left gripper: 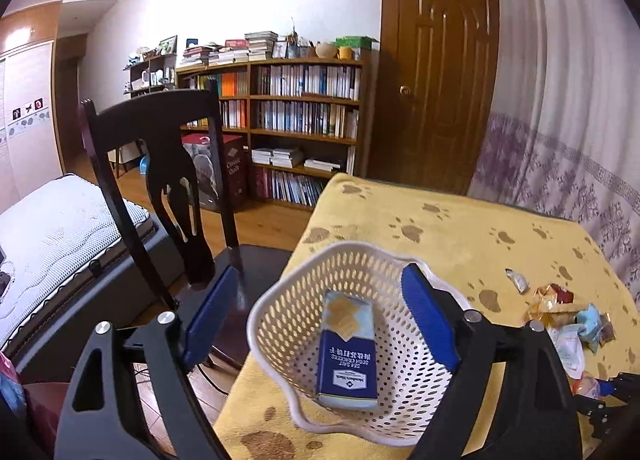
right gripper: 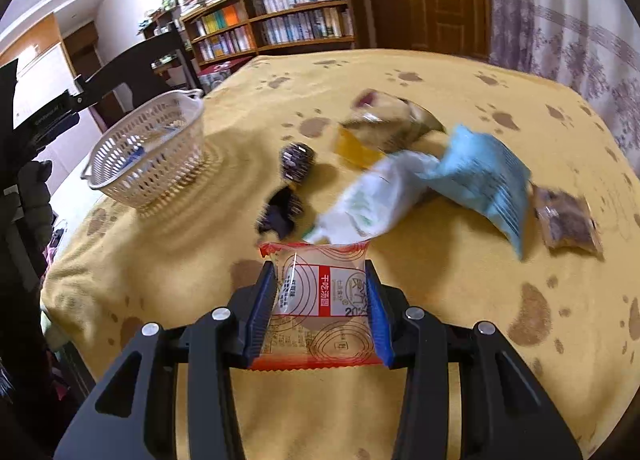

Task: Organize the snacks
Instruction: 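Lower the box into the white basket with the left tool while the right tool drops the bread packet in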

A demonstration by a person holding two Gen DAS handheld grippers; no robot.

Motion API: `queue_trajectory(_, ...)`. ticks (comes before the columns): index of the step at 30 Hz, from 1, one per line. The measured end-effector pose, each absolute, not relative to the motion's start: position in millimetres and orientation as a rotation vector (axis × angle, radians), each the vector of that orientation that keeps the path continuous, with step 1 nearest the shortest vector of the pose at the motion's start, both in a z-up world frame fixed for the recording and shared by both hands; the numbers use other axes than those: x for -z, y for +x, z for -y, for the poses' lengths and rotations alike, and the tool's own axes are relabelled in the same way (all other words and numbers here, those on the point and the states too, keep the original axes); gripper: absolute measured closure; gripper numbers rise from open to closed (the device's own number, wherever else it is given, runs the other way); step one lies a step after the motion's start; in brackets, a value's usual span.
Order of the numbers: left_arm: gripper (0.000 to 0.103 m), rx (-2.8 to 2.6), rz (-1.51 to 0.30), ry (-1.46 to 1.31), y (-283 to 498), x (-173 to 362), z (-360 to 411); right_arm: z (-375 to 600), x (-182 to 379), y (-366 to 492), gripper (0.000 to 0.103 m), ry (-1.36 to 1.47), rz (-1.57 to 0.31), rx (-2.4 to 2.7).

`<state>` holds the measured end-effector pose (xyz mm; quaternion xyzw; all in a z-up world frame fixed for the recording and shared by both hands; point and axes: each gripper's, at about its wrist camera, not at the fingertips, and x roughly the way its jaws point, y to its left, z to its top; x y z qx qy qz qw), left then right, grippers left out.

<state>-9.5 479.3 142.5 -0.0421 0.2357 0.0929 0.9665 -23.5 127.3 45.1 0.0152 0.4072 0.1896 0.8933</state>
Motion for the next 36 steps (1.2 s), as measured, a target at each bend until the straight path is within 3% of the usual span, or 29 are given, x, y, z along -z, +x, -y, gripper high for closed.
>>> queue_trajectory(4,0.011,-0.193,-0.454,-0.088,-16,-150,-483,-153,-64,-17,0.060,0.009,-0.812,-0.448)
queue_trajectory(17,0.010,-0.203,-0.412,-0.127,-28,-162,-499,-263,-119,12,0.060,-0.030,-0.717,-0.638)
queue_trajectory(24,0.010,-0.223,-0.410,-0.155,-31,-163,-511,-312,-117,41,0.059,-0.036,-0.746,-0.635)
queue_trajectory(28,0.006,-0.233,-0.418,-0.167,-29,-161,-515,-319,-111,56,0.045,0.012,-0.761,-0.621)
queue_trajectory(36,0.006,-0.242,-0.447,-0.173,-22,-156,-516,-302,-93,51,0.045,0.042,-0.792,-0.601)
